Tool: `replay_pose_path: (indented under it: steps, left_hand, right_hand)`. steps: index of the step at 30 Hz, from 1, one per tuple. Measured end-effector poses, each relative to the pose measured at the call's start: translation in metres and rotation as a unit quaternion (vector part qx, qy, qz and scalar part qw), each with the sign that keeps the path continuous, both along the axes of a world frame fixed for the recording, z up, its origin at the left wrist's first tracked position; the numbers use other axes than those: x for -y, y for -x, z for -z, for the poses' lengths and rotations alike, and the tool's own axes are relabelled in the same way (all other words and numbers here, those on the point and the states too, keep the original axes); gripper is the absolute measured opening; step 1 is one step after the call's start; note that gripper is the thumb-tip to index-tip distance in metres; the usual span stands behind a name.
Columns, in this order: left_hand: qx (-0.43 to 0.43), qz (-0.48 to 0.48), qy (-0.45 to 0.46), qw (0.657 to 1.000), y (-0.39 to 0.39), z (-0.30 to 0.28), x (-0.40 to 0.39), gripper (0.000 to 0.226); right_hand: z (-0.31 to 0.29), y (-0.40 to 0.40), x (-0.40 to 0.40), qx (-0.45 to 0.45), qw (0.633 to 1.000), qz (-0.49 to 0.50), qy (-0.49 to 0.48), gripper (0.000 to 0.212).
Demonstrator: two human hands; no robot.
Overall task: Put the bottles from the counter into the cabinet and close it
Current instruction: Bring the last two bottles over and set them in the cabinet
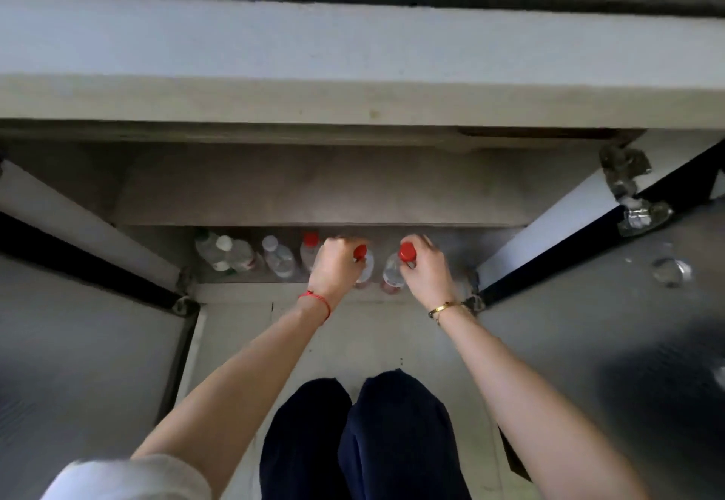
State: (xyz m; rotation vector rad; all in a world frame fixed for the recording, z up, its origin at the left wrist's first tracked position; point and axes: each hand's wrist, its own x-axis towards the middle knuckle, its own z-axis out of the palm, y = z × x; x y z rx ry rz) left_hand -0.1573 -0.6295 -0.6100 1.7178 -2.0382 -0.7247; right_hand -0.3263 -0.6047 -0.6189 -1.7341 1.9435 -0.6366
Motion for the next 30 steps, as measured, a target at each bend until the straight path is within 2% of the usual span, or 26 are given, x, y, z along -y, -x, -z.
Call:
replay_pose_path:
  steps: [5,11,30]
  left_hand:
    - [0.018,0.014,-0.004,1.000,0.015,0.059,0.034,0.019]
    - [0.006,0.030,0.010,0.999,0.019,0.103,0.052,0.039]
    - [0.013,0.032,-0.013,0.999,0.025,0.135,0.063,0.043]
  right_hand:
    - [0.063,0.005,0.029,0.009,1.000,0.026,0.006,0.027]
    - [0.099,0.005,0.050,0.021,0.998,0.044,0.027,0.026]
    - [0.125,0.001,0.067,0.030,0.997,0.063,-0.028,0.030]
